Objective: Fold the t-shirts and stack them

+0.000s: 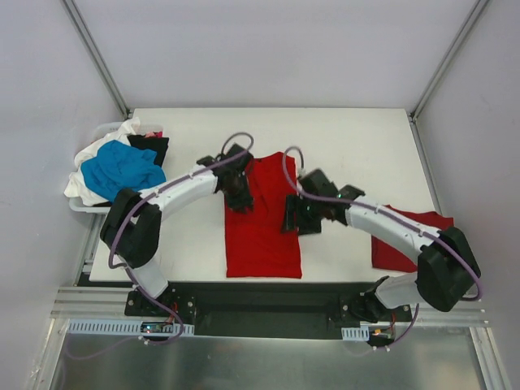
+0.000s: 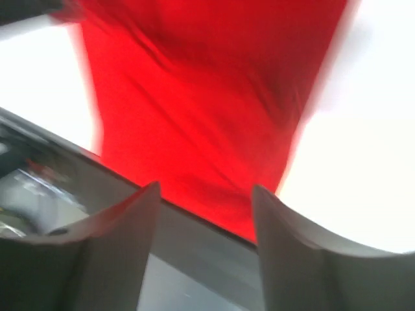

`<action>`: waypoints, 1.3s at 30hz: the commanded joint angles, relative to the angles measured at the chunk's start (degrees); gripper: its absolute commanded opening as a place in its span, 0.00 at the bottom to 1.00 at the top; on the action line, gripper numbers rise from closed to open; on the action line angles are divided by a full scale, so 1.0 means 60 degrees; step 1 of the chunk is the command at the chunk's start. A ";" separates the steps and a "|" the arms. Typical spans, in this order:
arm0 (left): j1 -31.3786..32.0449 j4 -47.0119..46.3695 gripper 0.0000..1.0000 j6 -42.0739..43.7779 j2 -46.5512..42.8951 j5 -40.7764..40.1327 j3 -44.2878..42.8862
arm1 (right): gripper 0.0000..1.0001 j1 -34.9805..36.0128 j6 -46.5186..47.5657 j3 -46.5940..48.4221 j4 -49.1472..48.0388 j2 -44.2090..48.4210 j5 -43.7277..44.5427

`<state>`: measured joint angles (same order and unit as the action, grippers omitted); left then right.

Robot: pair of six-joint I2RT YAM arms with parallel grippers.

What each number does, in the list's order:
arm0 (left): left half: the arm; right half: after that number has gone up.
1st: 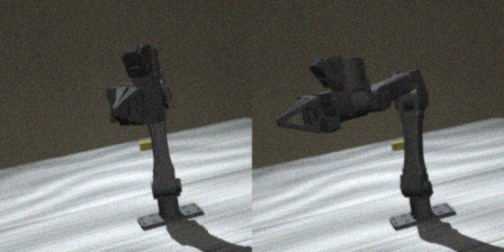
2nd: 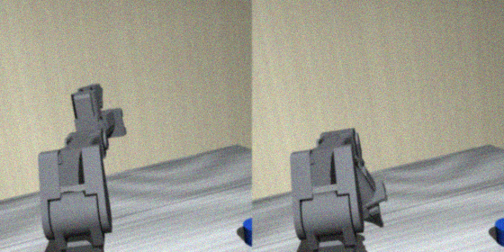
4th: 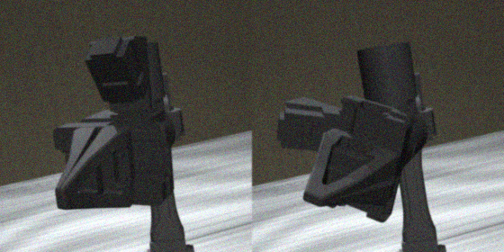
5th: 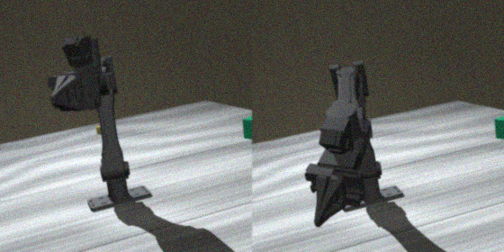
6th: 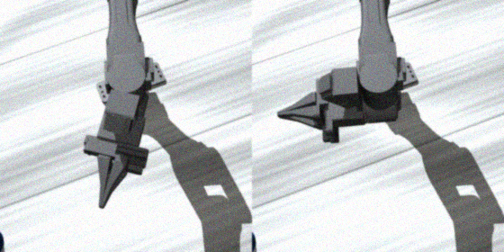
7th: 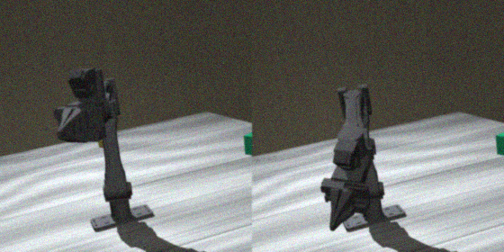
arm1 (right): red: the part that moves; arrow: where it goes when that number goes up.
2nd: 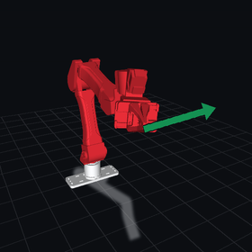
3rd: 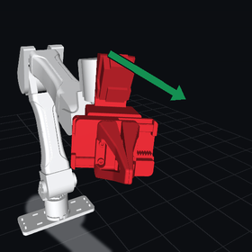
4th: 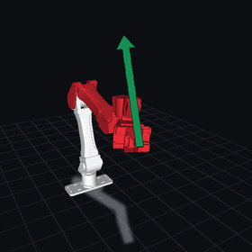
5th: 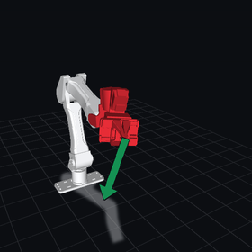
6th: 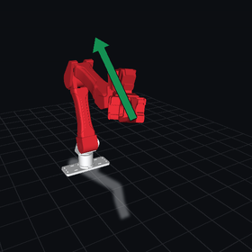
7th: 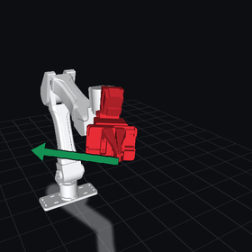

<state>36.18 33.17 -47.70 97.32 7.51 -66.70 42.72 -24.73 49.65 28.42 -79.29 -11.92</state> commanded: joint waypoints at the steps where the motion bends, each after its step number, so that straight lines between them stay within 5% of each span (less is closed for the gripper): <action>1: -0.1326 0.1268 0.26 0.0480 -0.0312 -0.0666 -0.2315 | 0.65 -0.1741 0.1382 0.2592 0.1195 -0.0393 0.0056; 6: -0.2571 0.1327 0.27 0.1065 0.0858 -0.0928 -0.2740 | 0.65 -0.3439 0.2055 0.3603 0.0494 -0.2060 -0.0619; 14: -0.3320 0.1327 0.25 0.1461 0.3288 -0.1017 -0.4204 | 0.60 -0.4351 0.2452 0.5904 0.0038 -0.5283 -0.1733; 29: -0.3877 0.1445 0.26 0.2105 0.4727 -0.1456 -0.6387 | 0.59 -0.4966 0.2320 0.6842 -0.0914 -0.7058 -0.2509; 39: -0.3921 0.0917 0.27 0.2574 0.5678 -0.0008 -0.7662 | 0.67 -0.4996 0.1793 0.7355 -0.1558 -0.7952 -0.3418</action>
<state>12.91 39.20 -34.57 128.88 2.70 -107.66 12.95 -12.97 91.59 21.02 -124.86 -29.82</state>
